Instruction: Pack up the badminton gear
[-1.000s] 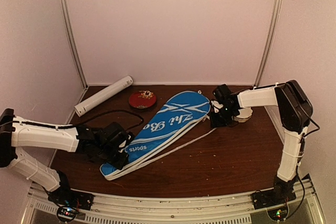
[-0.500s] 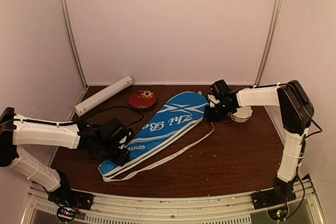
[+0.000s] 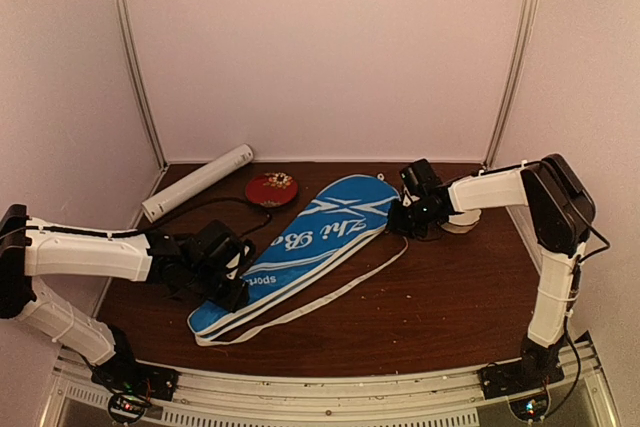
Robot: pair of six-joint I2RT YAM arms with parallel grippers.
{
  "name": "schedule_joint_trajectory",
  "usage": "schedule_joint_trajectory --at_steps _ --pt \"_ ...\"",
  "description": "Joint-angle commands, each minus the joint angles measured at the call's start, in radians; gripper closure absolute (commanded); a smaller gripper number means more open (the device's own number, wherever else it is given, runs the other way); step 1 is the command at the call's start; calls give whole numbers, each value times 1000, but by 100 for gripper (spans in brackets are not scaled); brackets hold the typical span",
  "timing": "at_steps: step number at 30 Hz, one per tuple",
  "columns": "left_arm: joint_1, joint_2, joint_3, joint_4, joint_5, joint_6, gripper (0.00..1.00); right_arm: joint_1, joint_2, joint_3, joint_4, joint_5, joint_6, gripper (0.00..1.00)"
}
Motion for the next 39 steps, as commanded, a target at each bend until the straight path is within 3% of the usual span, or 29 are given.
schedule_joint_trajectory --at_steps 1,15,27,39 --pt "11 -4 16 42 13 19 65 2 2 -44 68 61 76 77" --pt "11 -5 10 54 21 20 65 4 82 99 -71 149 112 79" --pt "16 -33 -19 67 22 26 65 1 176 266 -243 121 105 83" --pt "41 -43 -39 83 38 38 65 13 220 345 -353 96 15 100"
